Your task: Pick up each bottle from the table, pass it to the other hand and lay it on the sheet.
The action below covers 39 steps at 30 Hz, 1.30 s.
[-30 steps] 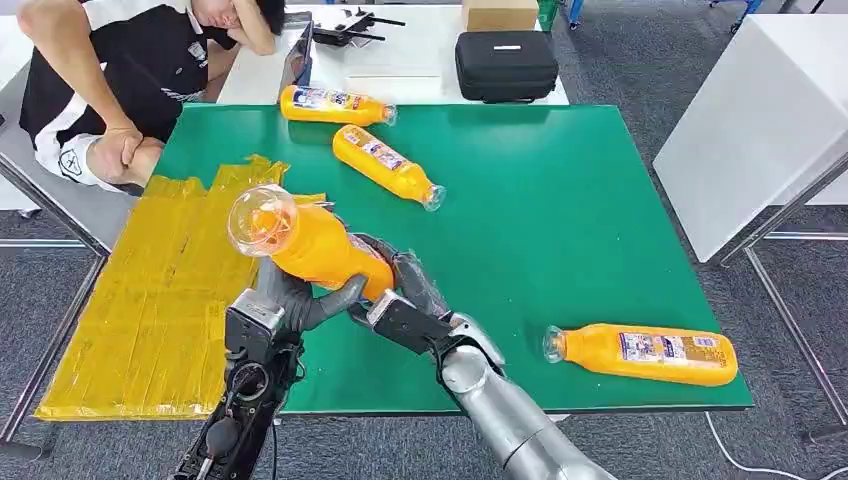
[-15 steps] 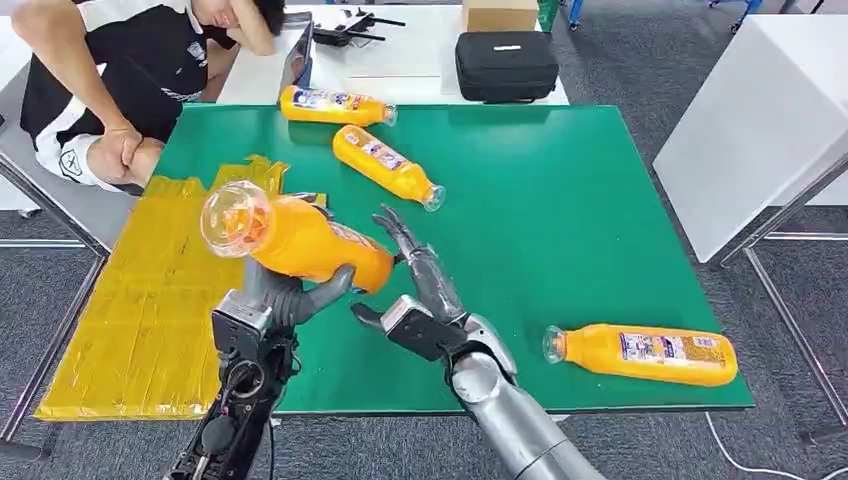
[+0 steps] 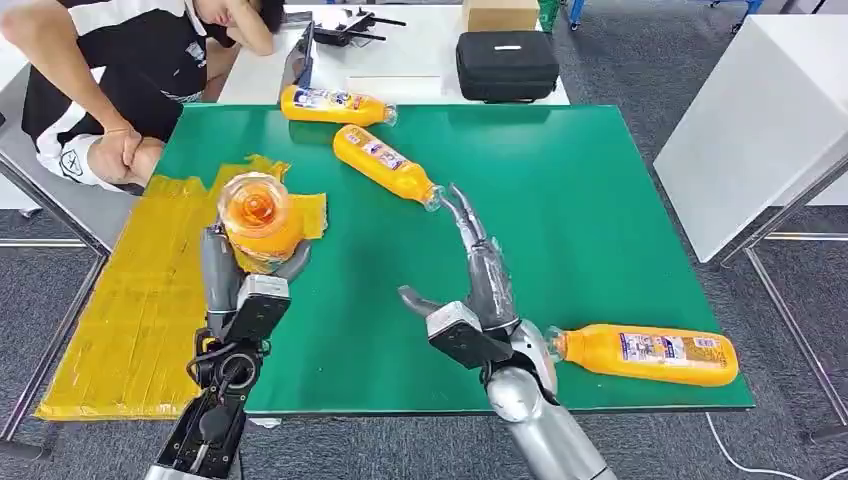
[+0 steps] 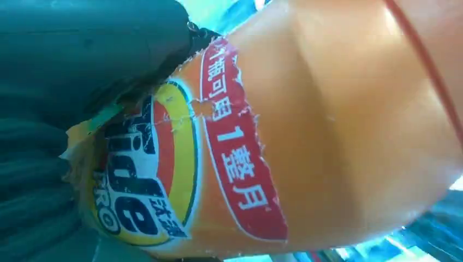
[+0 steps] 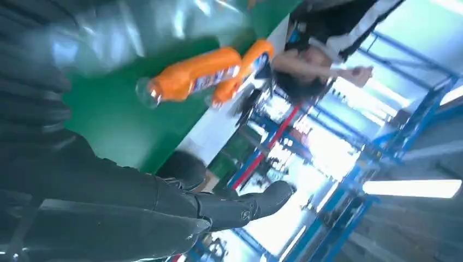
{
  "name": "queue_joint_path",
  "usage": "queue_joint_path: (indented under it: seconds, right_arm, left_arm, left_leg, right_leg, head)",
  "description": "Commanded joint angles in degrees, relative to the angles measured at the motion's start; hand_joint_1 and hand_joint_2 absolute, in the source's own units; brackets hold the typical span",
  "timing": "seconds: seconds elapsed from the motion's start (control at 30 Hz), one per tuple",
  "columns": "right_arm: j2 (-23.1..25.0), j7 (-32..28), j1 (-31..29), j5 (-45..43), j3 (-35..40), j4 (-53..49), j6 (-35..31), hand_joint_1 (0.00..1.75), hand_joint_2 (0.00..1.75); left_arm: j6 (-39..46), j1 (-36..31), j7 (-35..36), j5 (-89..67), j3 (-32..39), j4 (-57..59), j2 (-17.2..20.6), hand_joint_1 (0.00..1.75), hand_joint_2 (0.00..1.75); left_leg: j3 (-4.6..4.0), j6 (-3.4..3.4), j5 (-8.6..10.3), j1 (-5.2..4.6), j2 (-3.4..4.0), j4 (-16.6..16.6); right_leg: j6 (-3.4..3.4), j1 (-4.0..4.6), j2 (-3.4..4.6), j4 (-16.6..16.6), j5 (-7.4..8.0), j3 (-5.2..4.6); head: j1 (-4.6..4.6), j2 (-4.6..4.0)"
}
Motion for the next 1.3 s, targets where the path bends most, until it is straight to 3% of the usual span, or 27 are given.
queue_joint_path:
  seconds: [0.03,0.07,0.1,0.13,0.17,0.23,0.3,0.4,0.7,1.3]
  right_arm:
    - [-4.0,0.8,5.7,2.8,-4.0,-9.7,-2.8,0.00,1.75]
    - [-4.0,1.2,6.8,3.8,-4.5,-11.3,-3.4,0.00,1.75]
    - [-4.1,1.3,7.2,4.2,-4.7,-11.9,-3.4,0.00,1.75]
    - [-4.1,1.3,7.2,4.2,-4.7,-11.9,-3.4,0.00,1.75]
    - [-4.0,1.7,7.6,4.9,-5.1,-12.5,-3.4,0.00,1.75]
    - [-3.9,1.9,7.8,5.7,-5.3,-12.7,-3.9,0.00,1.75]
    - [-3.6,2.5,8.4,7.4,-5.8,-13.3,-4.4,0.00,1.75]
    - [-3.3,2.8,9.0,8.1,-6.5,-13.6,-4.0,0.00,1.75]
    - [-2.3,3.8,10.7,11.2,-8.5,-15.7,-2.7,0.00,1.75]
    - [-1.7,5.3,11.0,13.3,-9.5,-15.9,-0.7,0.00,1.75]
  left_arm:
    - [1.7,-3.8,7.3,-43.8,13.5,5.2,-2.4,1.75,1.75]
    - [1.7,-6.1,23.4,-46.2,-0.9,8.6,9.3,1.75,1.75]
    - [1.7,-10.7,38.4,-46.2,-15.3,12.2,17.1,1.75,1.75]
    - [1.7,-10.7,38.4,-46.2,-15.3,12.2,17.1,1.75,1.75]
    - [1.7,-13.8,46.3,-46.2,-23.9,15.9,19.1,1.75,1.75]
    - [1.7,-13.9,46.4,-46.2,-24.1,16.8,18.7,1.75,1.75]
    - [1.7,-14.6,44.8,-46.2,-22.4,20.8,17.8,1.75,1.75]
    - [1.7,-16.0,44.1,-46.2,-22.4,27.1,17.1,1.75,1.75]
    - [1.7,-17.9,37.0,-46.0,-14.2,39.6,12.6,1.75,1.75]
    - [1.7,-19.5,34.9,-46.2,-9.9,47.0,10.1,1.75,1.75]
  left_leg:
    - [0.12,-0.13,-0.07,0.05,-0.04,0.1]
    - [0.08,-0.11,-0.04,0.05,-0.03,0.0]
    - [0.16,-0.15,-0.08,0.05,-0.03,0.0]
    - [0.05,-0.13,0.03,0.02,-0.12,0.0]
    - [0.03,-0.20,0.04,0.06,-0.22,0.0]
    - [-0.07,-0.16,0.11,0.05,-0.44,0.0]
    - [-0.03,-0.20,0.07,0.10,0.14,0.0]
    - [0.09,-0.32,0.12,0.18,-0.06,-0.1]
    - [-0.09,-0.35,0.12,0.14,0.16,0.0]
    - [-0.16,-0.35,0.15,0.14,0.21,0.0]
  right_leg:
    - [-0.02,0.04,-0.01,0.0,-0.08,0.18]
    - [-0.01,0.04,-0.01,0.0,-0.06,0.14]
    - [-0.02,0.03,0.00,0.0,-0.10,0.23]
    - [-0.05,0.00,-0.11,0.0,-0.05,0.09]
    - [-0.09,0.05,-0.22,0.1,-0.08,0.11]
    - [-0.07,0.04,-0.43,0.0,-0.09,-0.06]
    - [-0.27,0.07,0.08,0.0,0.12,-0.18]
    - [-0.23,0.13,-0.04,-0.1,0.06,0.08]
    - [-0.39,0.14,0.17,0.0,0.19,-0.17]
    - [-0.37,0.14,0.21,0.0,0.18,-0.24]
  head:
    - [0.00,0.00]
    - [0.02,0.00]
    - [0.04,0.00]
    - [0.02,0.00]
    - [0.00,0.00]
    - [0.06,0.00]
    - [-0.07,0.00]
    - [-0.02,0.00]
    - [0.02,0.00]
    - [0.00,0.00]
